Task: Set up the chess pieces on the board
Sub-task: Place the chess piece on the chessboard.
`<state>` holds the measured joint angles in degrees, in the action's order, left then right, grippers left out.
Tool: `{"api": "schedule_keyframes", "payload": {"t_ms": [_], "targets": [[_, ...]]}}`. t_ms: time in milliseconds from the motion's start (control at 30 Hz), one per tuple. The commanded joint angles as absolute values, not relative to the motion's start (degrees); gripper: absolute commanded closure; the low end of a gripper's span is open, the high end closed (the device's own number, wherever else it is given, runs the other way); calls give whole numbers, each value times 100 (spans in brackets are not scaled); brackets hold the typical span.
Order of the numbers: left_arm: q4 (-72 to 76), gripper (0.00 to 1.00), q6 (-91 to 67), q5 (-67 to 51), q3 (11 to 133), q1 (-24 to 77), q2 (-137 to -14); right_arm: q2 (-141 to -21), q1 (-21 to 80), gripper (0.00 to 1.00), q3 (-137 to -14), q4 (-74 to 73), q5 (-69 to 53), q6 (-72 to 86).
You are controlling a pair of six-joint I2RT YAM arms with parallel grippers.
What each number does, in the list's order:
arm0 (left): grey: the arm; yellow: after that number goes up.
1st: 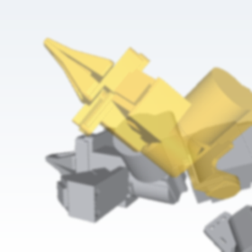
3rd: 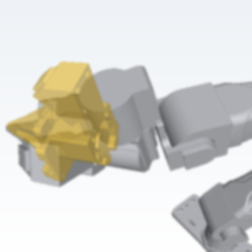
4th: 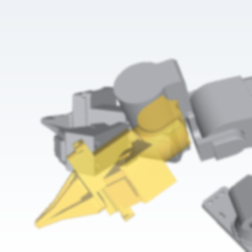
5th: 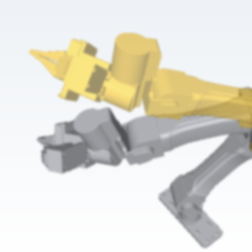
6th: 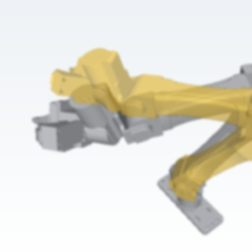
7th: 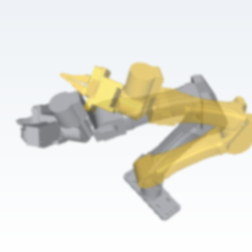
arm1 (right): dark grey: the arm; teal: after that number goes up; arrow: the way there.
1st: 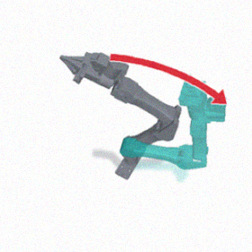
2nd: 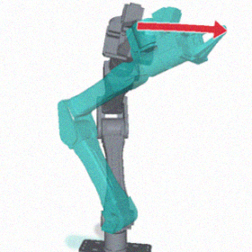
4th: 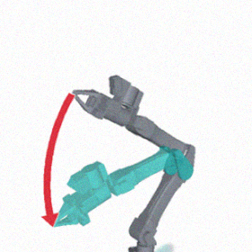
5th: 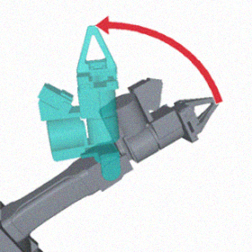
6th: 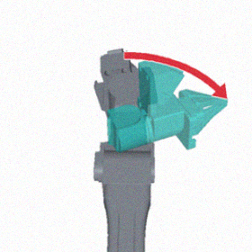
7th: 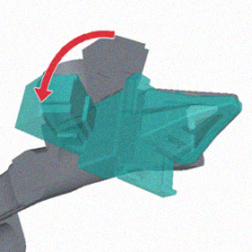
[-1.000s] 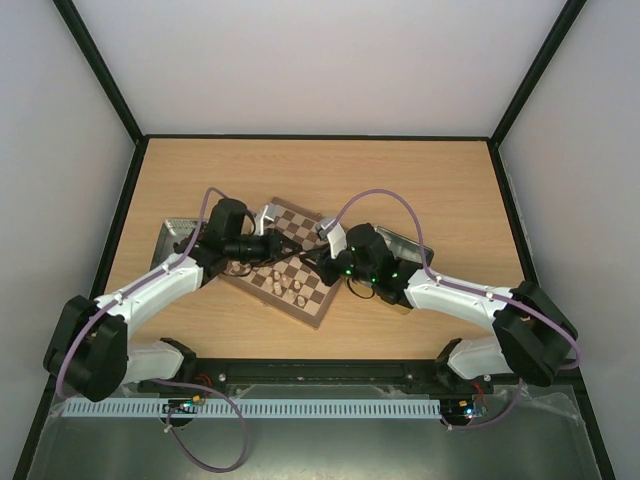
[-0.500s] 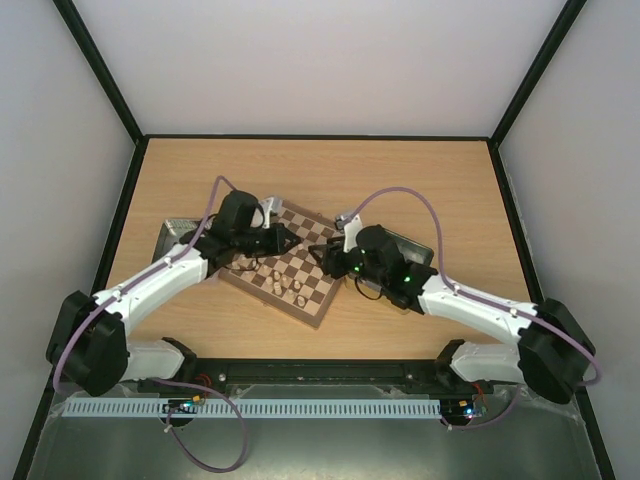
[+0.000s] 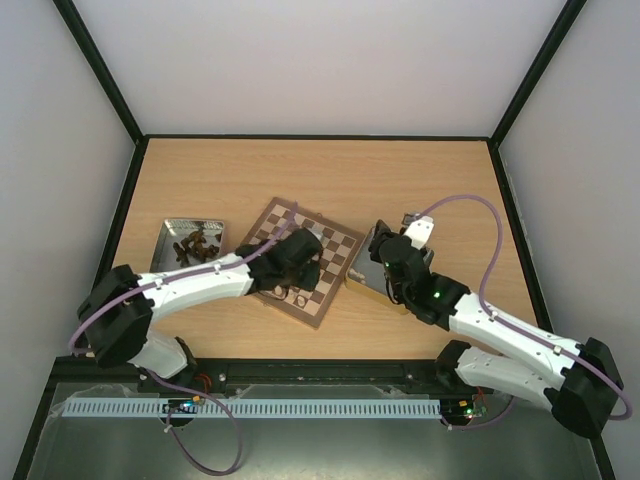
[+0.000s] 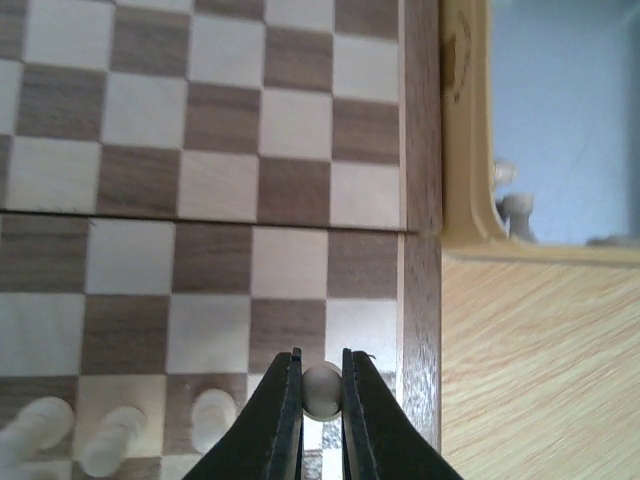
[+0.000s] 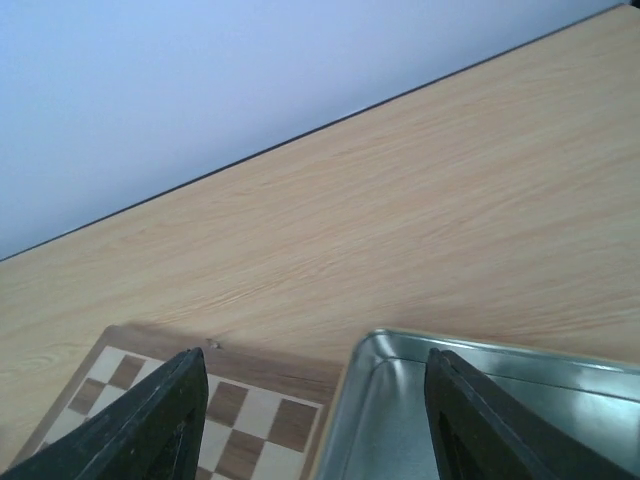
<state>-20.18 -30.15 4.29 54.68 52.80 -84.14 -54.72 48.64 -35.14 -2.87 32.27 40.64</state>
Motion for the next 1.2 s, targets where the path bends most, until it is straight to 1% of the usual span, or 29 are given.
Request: {"api": "schedule_keyframes", "payload": {"t_ms": [0, 167, 433, 600, 833, 1033, 1167], "targets": [[-2442, 97, -2965, 1367, 5708, 5817, -8747, -5275, 4878, 41, -3226, -482, 4019, 4662], [-2669, 96, -3011, 1642, 5855, 5989, -9134, -5470, 4870, 41, -3219, -483, 3901, 4735], [-2772, 94, -3010, 1563, 5965, 5996, -9378, -5555, 4869, 40, -3159, -437, 3822, 4783], [-2895, 91, -2921, 1469, 5991, 6003, -9495, -5562, 4869, 40, -3132, -431, 3789, 4802], [-3029, 90, -2808, 1362, 6017, 5991, -9673, -5577, 4869, 40, -3112, -438, 3754, 4832], [-2983, 83, -2795, 1238, 6044, 5990, -9656, -5577, 4854, 40, -3125, -459, 3722, 4871], [-3067, 80, -2804, 1248, 6060, 5994, -9545, -5547, 4861, 40, -3122, -468, 3724, 4879]]}}
